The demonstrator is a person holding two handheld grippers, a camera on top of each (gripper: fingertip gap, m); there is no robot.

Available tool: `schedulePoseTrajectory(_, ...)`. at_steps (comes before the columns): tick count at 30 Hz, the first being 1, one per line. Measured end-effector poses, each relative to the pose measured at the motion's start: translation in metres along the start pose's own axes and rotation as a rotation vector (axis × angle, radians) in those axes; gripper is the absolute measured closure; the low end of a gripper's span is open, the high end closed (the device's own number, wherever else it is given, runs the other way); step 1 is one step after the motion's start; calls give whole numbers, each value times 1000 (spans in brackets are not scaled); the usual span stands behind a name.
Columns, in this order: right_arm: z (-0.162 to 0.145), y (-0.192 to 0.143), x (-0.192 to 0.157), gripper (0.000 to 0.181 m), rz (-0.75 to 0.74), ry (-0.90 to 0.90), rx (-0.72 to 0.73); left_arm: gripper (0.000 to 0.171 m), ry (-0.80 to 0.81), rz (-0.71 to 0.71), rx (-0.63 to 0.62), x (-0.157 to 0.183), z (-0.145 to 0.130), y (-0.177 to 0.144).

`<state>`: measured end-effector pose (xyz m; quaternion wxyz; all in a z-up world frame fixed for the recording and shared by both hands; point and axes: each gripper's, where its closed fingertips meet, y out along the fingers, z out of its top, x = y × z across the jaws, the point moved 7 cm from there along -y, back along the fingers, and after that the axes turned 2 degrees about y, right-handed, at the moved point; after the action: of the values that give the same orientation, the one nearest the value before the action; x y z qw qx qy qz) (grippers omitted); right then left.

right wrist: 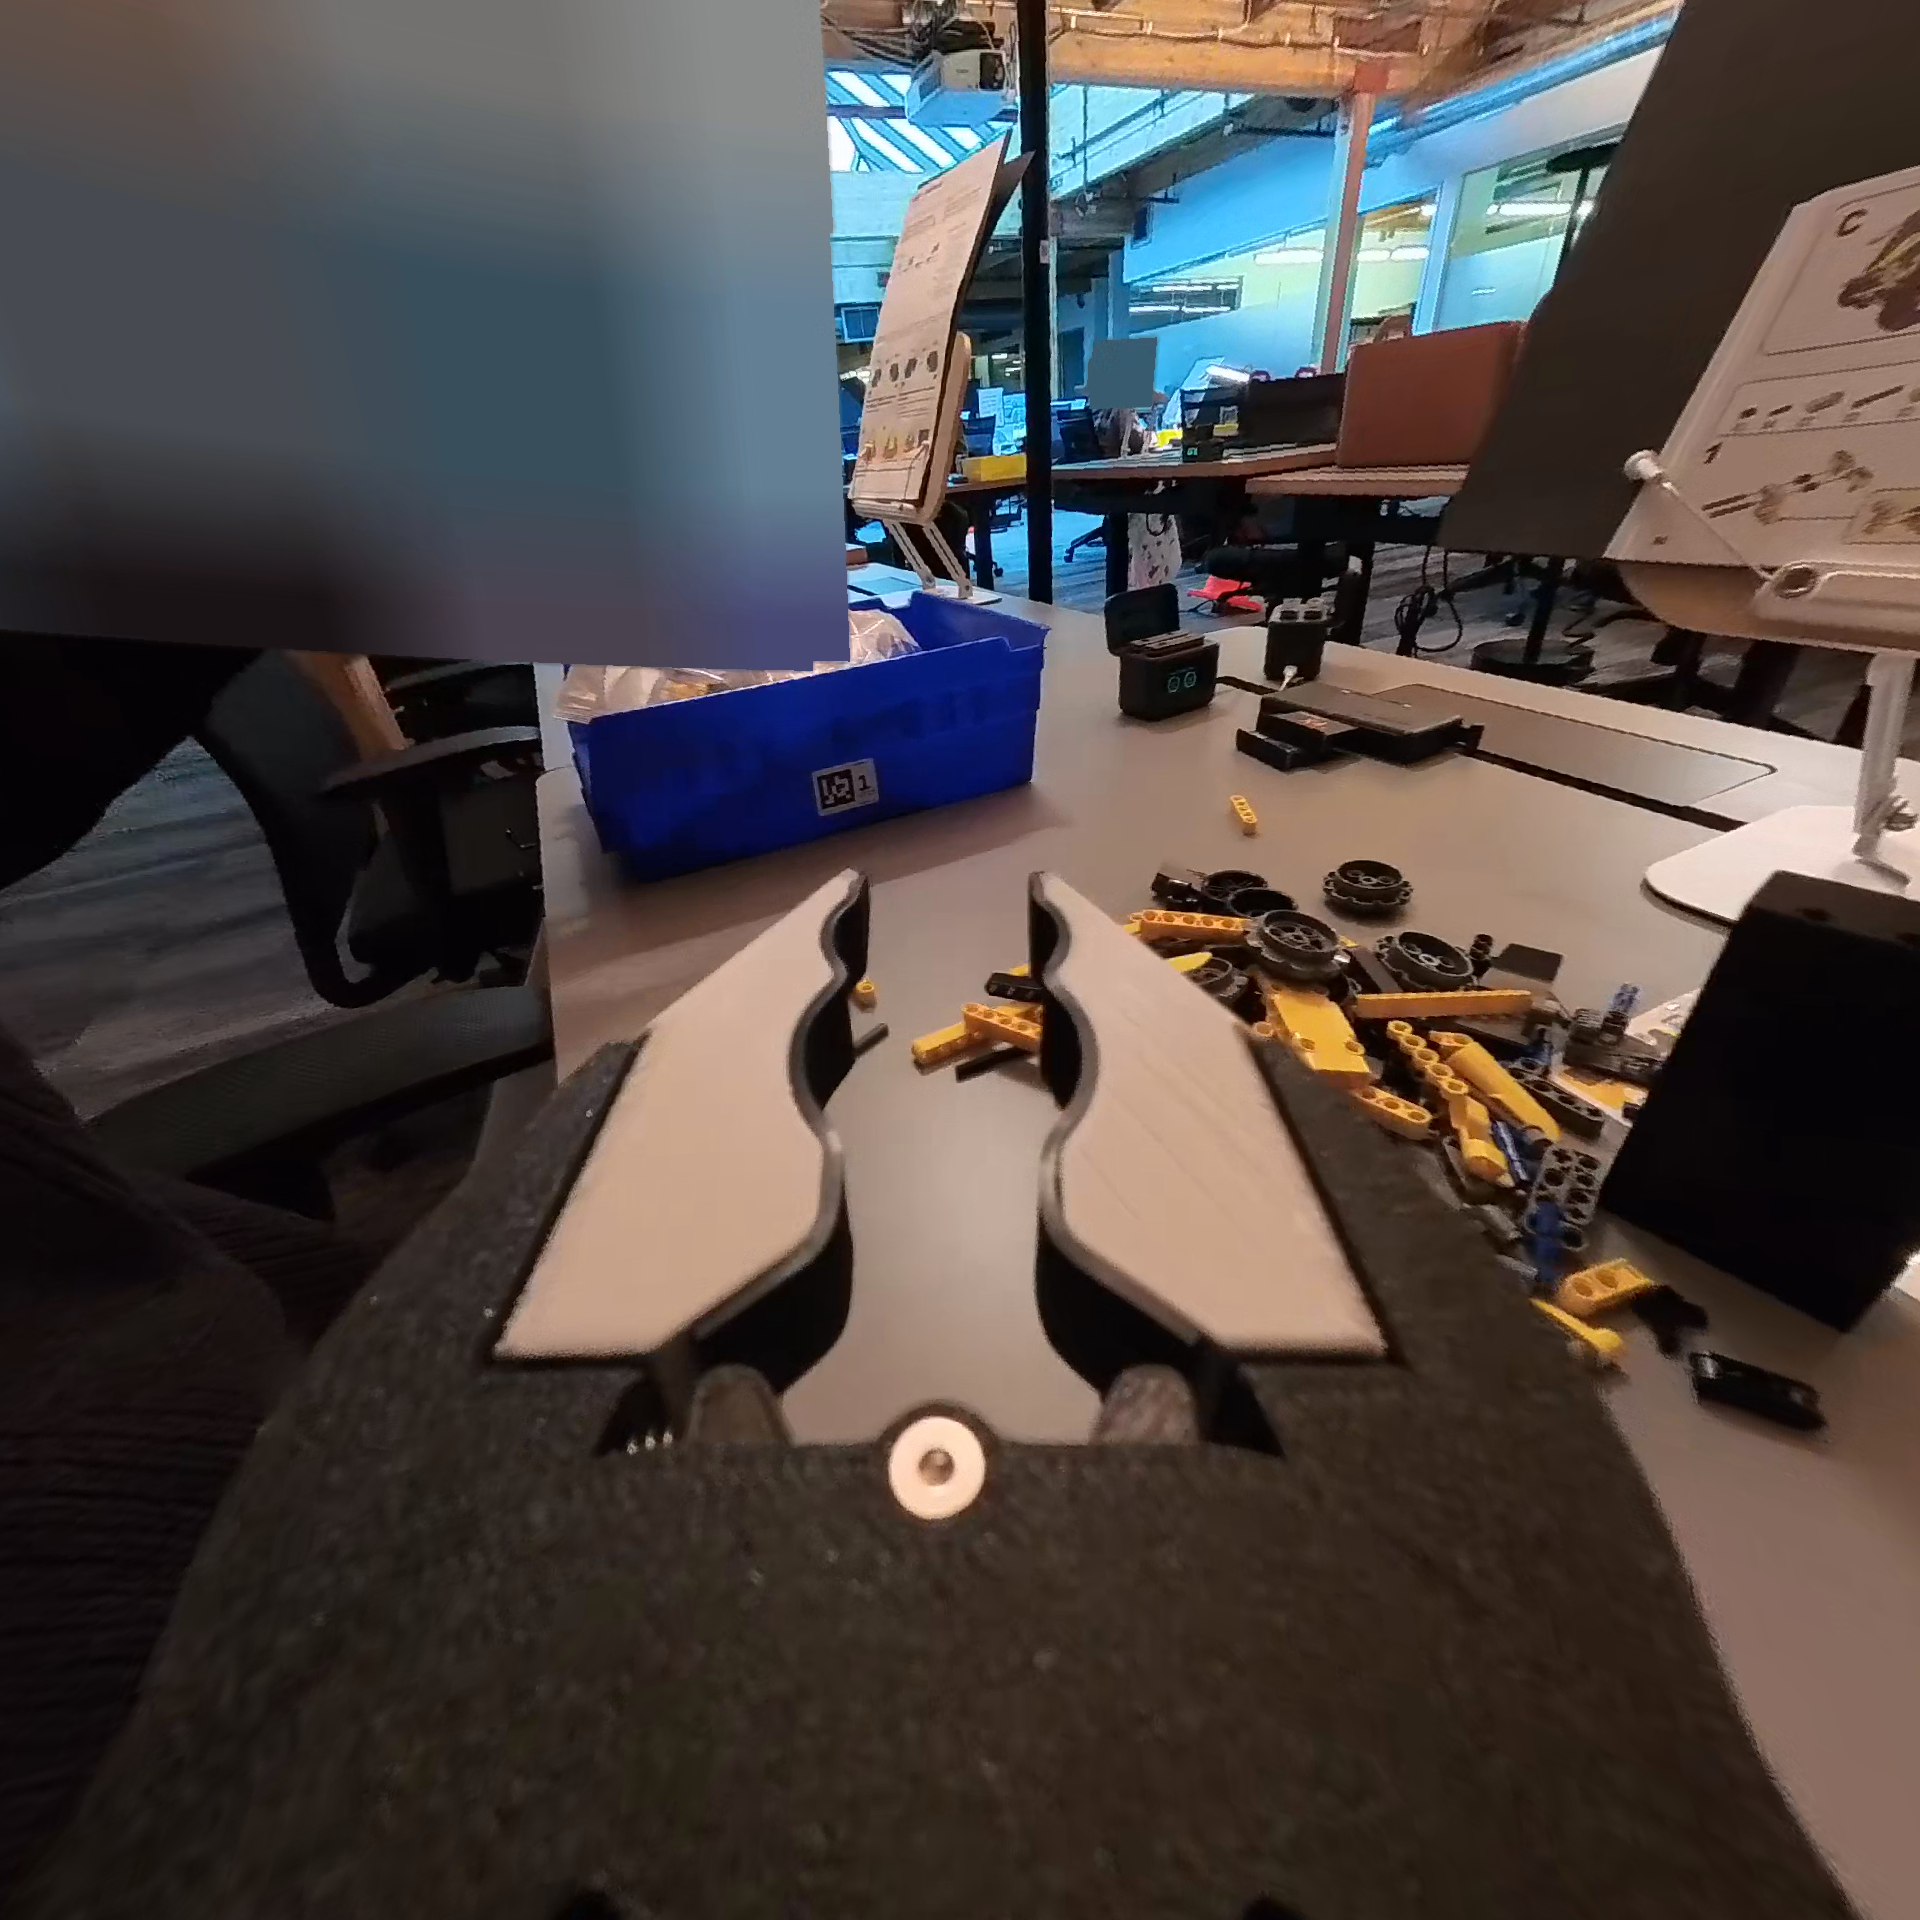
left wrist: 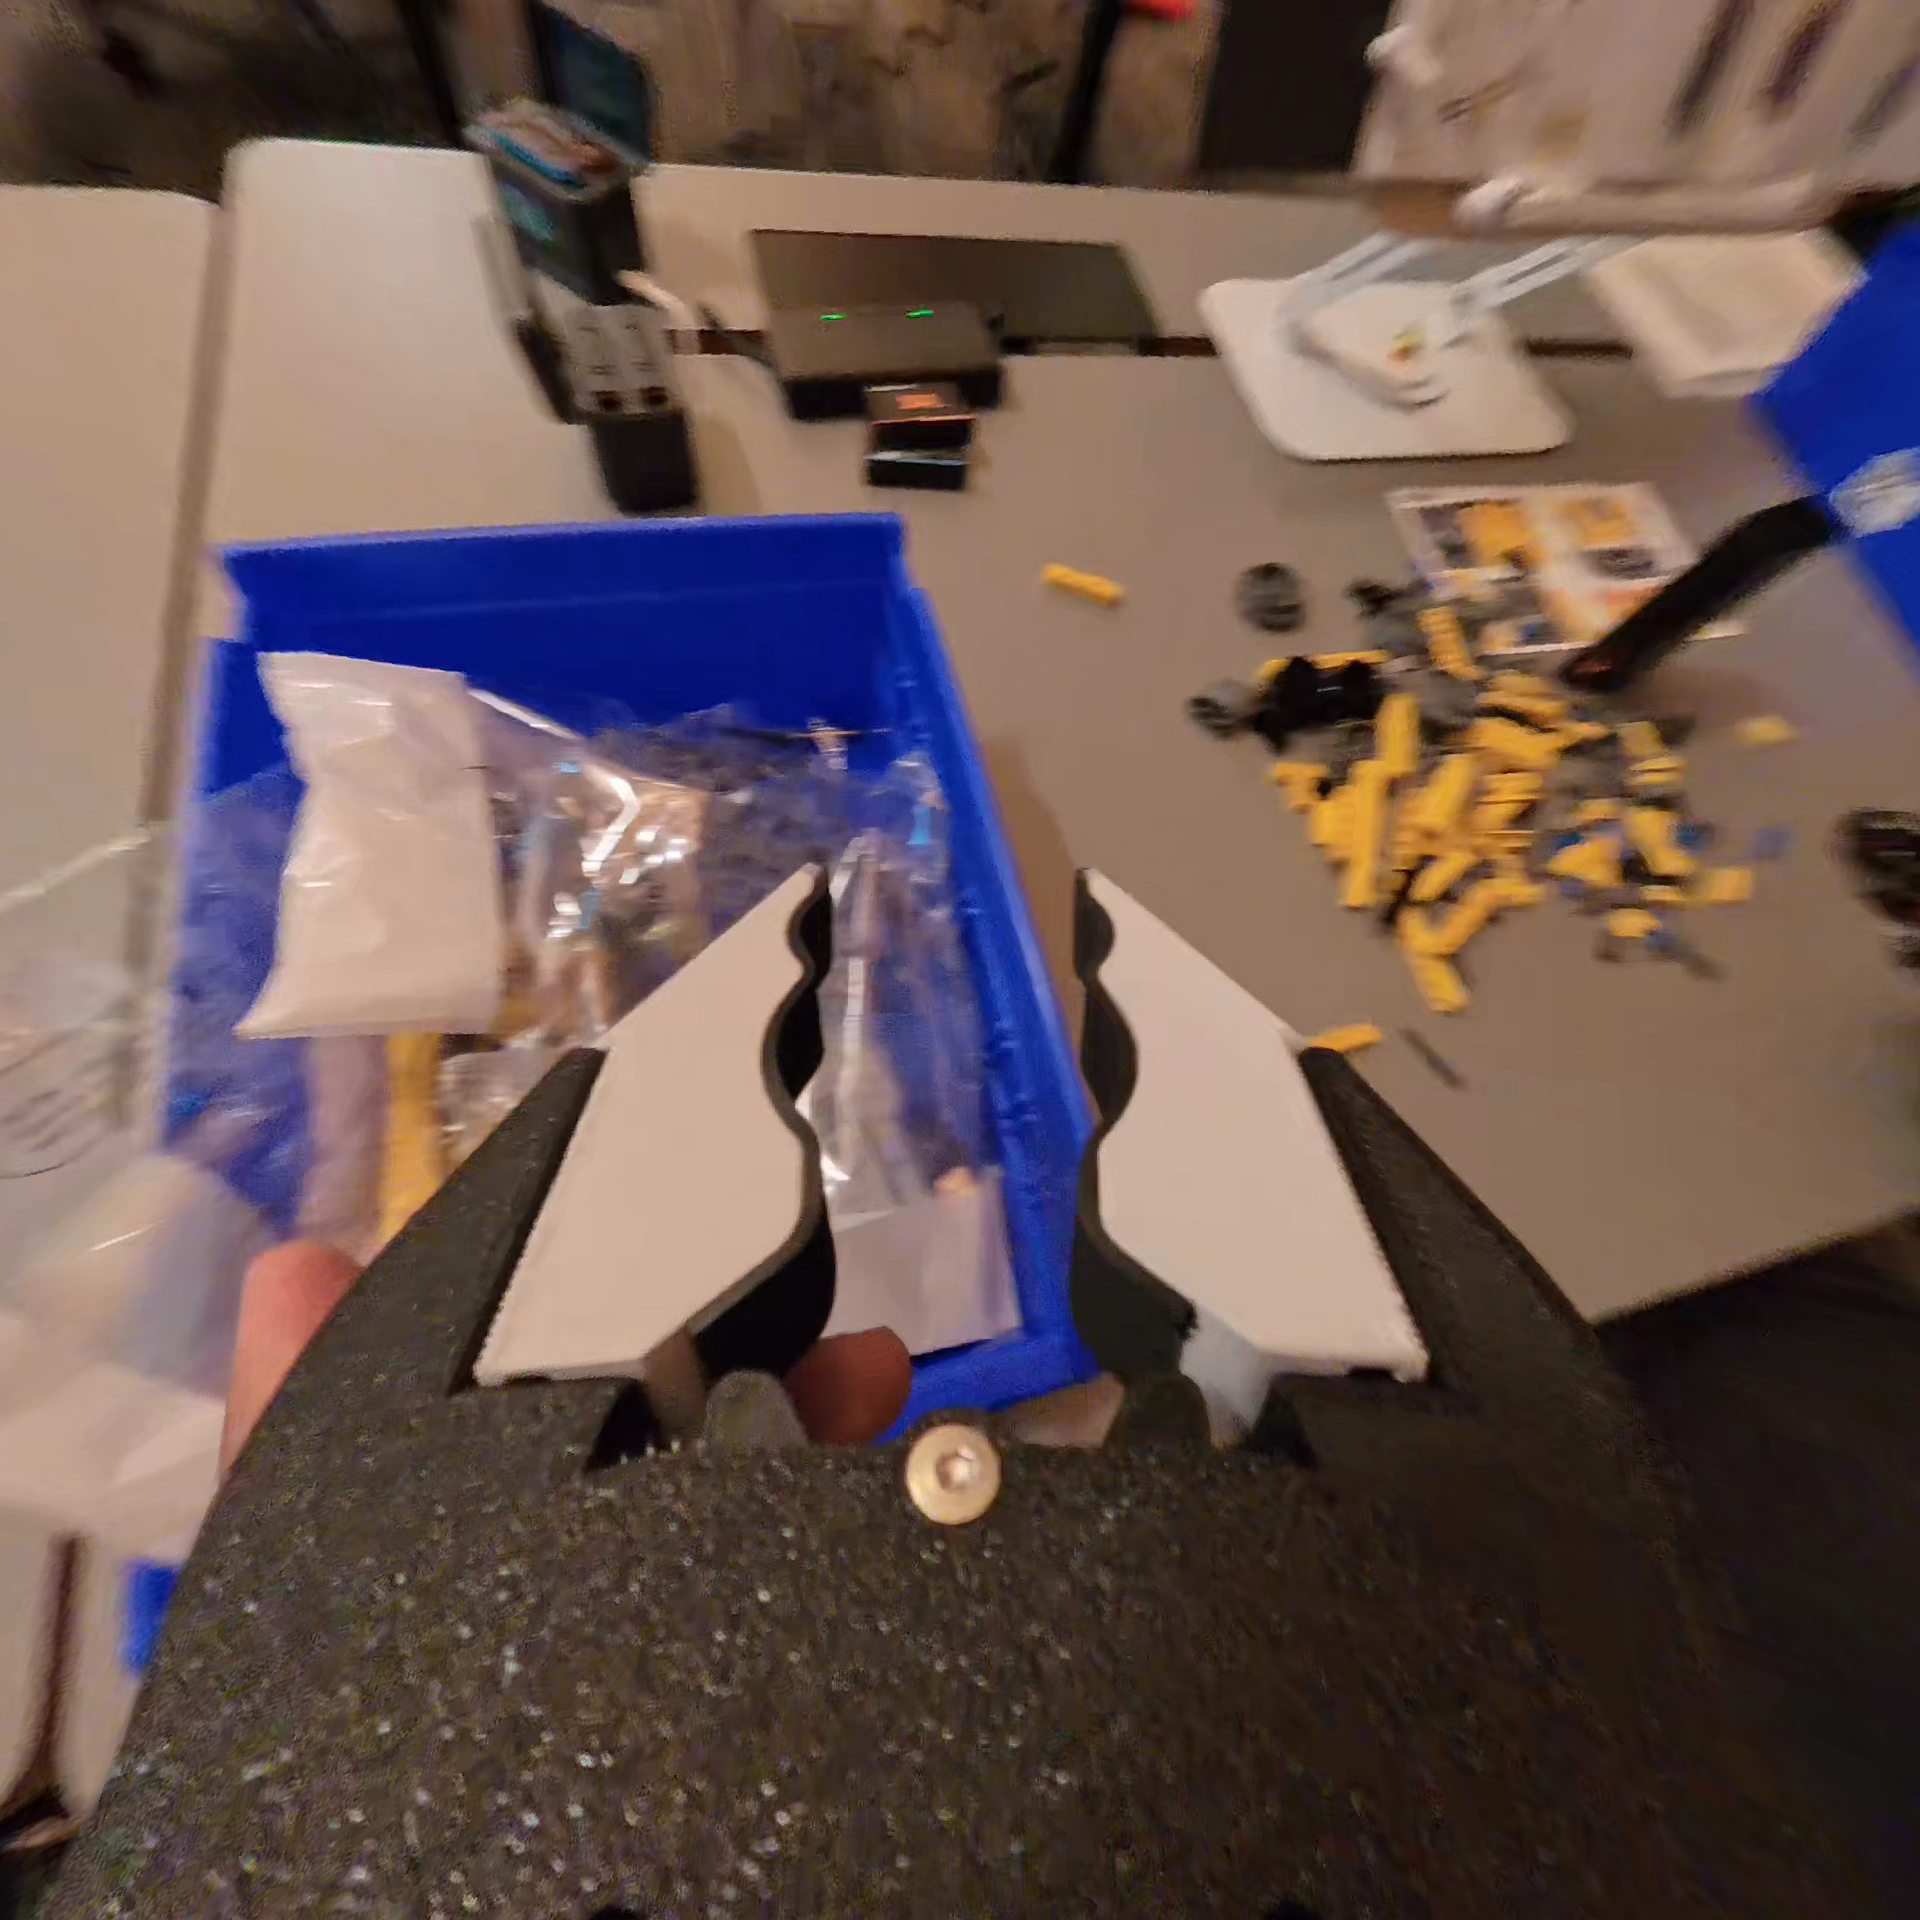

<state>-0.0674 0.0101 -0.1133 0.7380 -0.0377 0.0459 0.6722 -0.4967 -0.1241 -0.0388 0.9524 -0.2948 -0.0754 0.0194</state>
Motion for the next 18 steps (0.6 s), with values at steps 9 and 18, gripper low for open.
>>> schedulePoseTrajectory(9,4,-7,-5,152,-41,-52,-5,126,119,-129,250,38,33,-24)
schedulePoseTrajectory(18,-13,-3,-9,152,19,61,3,129,416,-336,87,203,-26,114)
